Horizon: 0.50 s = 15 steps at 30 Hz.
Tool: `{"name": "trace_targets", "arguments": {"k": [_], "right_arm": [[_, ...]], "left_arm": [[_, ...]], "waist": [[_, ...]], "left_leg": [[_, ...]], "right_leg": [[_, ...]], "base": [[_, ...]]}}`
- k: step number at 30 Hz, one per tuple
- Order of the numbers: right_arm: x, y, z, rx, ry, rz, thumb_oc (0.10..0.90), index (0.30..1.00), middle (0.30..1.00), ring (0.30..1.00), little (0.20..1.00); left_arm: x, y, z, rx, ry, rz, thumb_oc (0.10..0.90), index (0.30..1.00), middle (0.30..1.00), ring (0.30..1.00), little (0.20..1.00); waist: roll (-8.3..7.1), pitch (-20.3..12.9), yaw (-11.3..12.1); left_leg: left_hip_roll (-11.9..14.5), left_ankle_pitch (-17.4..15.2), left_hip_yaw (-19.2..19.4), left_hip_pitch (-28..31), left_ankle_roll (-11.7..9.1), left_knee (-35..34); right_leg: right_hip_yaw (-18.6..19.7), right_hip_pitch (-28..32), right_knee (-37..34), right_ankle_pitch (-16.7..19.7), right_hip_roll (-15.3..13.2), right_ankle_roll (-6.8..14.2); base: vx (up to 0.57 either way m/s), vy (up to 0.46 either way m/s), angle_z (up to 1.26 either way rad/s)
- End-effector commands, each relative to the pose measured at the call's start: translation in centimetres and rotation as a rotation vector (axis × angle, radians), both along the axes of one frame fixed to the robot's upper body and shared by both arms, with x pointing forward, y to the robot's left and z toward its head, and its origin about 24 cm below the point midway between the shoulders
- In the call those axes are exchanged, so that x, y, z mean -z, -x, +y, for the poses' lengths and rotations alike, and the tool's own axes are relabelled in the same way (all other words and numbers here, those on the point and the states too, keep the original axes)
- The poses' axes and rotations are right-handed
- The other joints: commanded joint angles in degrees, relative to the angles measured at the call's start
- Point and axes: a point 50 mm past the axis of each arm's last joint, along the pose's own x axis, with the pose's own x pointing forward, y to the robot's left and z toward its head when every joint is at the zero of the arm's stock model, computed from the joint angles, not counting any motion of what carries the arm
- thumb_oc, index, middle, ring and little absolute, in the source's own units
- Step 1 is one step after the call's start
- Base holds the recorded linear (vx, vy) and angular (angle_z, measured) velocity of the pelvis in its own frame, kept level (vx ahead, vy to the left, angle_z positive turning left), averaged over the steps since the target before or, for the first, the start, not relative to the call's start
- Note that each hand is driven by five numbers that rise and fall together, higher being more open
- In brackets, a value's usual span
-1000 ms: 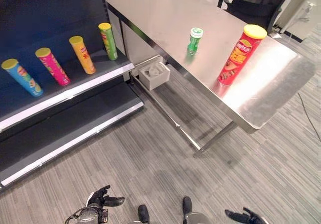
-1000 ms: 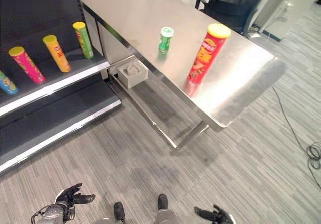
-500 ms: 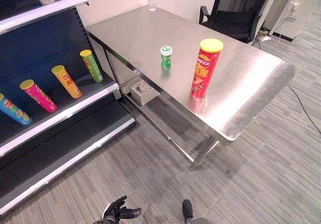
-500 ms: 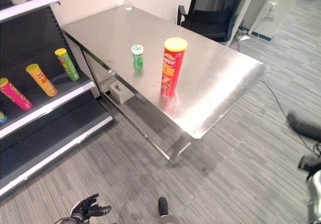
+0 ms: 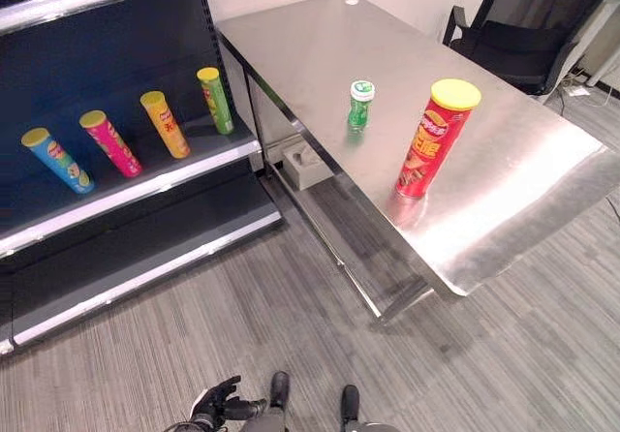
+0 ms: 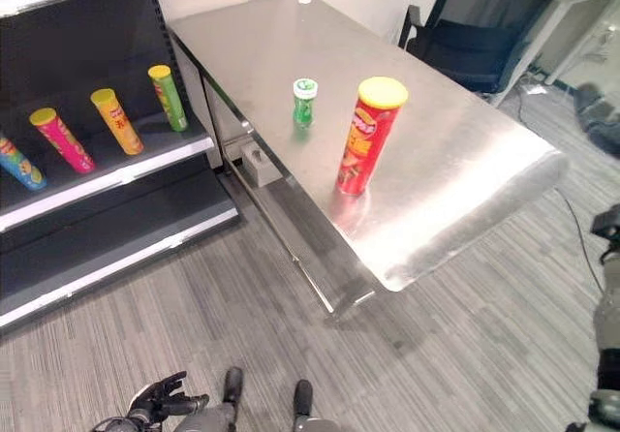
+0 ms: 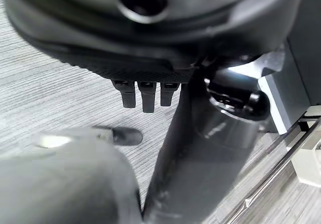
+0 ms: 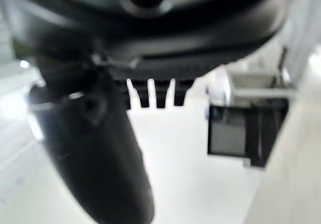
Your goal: Put the goods on the table back onto the shelves and tidy them up.
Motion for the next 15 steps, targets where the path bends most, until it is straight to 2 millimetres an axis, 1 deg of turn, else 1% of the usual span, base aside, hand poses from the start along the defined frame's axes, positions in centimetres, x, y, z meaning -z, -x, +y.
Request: {"name": "trace_targets", "arguments": {"k": [1, 4, 5, 6, 8, 10, 13, 15], "right_arm": [[-7.8, 2.0, 0.7, -0.018, 0.158, -0.28, 0.8, 0.9, 0.9, 0.9, 0.9], [-8.6, 0.9, 2.2, -0.091, 0.182, -0.299, 0.8, 0.9, 0.9, 0.9, 0.9], [-8.6, 0.9, 2.3, -0.091, 0.182, -0.299, 0.8, 0.9, 0.9, 0.9, 0.9], [-9.2, 0.2, 3.6, -0.164, 0.216, -0.303, 0.8, 0.9, 0.9, 0.9, 0.9], [-9.2, 0.2, 3.7, -0.166, 0.216, -0.303, 0.8, 0.9, 0.9, 0.9, 0.9], [-10.3, -0.2, 4.8, -0.231, 0.245, -0.321, 0.8, 0.9, 0.9, 0.9, 0.9], [-10.7, -0.4, 5.0, -0.251, 0.241, -0.331, 0.8, 0.9, 0.9, 0.9, 0.9], [-11.2, -0.5, 5.4, -0.296, 0.222, -0.36, 0.8, 0.9, 0.9, 0.9, 0.9]], "left_arm": [[-1.5, -1.7, 2.0, 0.035, -0.047, -0.11, 0.8, 0.9, 0.9, 0.9, 0.9], [-1.4, -1.3, 2.4, 0.022, -0.052, -0.105, 0.8, 0.9, 0.9, 0.9, 0.9], [-1.4, -1.3, 2.4, 0.021, -0.052, -0.105, 0.8, 0.9, 0.9, 0.9, 0.9], [-1.5, -1.1, 2.8, 0.017, -0.062, -0.104, 0.8, 0.9, 0.9, 0.9, 0.9], [-1.5, -1.1, 2.8, 0.015, -0.062, -0.104, 0.8, 0.9, 0.9, 0.9, 0.9], [-1.5, -0.7, 3.3, 0.007, -0.074, -0.094, 0.8, 0.9, 0.9, 0.9, 0.9], [-1.4, -0.5, 3.3, 0.004, -0.074, -0.087, 0.8, 0.9, 0.9, 0.9, 0.9], [-1.3, 0.0, 3.4, 0.001, -0.078, -0.073, 0.8, 0.9, 0.9, 0.9, 0.9]], "waist": [[-3.17, -5.24, 1.42], [-2.94, -5.83, 2.1], [-2.93, -5.83, 2.11], [-3.18, -6.22, 2.55], [-3.16, -6.2, 2.52], [-3.77, -6.62, 2.97], [-4.05, -6.8, 3.13], [-4.55, -7.08, 3.6]], "left_leg": [[-0.02, 1.63, 1.66, 1.16, -0.72, 0.32], [-0.39, 0.52, 3.55, 2.32, -0.17, 0.21], [-0.39, 0.51, 3.59, 2.33, -0.17, 0.21], [-0.7, -0.05, 4.39, 2.93, 0.25, 0.21], [-0.71, -0.07, 4.49, 2.97, 0.27, 0.21], [-1.03, -0.72, 4.62, 3.56, 0.63, 0.21], [-1.1, -0.88, 4.61, 3.71, 0.72, 0.21], [-1.05, -1.03, 4.52, 3.78, 0.72, 0.21]], "right_leg": [[-1.8, 7.51, 0.93, -6.57, -2.48, 6.88], [-0.6, 7.3, 0.88, -6.03, -3.49, 7.75], [-0.55, 7.29, 0.88, -6.02, -3.49, 7.75], [-0.06, 7.17, 0.94, -5.42, -4.17, 8.24], [0.03, 7.16, 0.94, -5.42, -4.18, 8.26], [-0.03, 7.25, 1.04, -5.04, -4.73, 8.67], [-0.16, 7.36, 0.97, -4.95, -4.91, 8.83], [-0.56, 7.33, 0.86, -4.86, -5.13, 9.05]], "base": [[0.08, 0.106, -0.76], [0.07, 0.118, -0.19], [0.07, 0.115, -0.49], [0.05, 0.075, -0.52], [0.05, 0.056, -0.23], [0.07, 0.06, -0.08], [0.02, 0.012, 0.01], [0.03, -0.005, 0.14]]}}
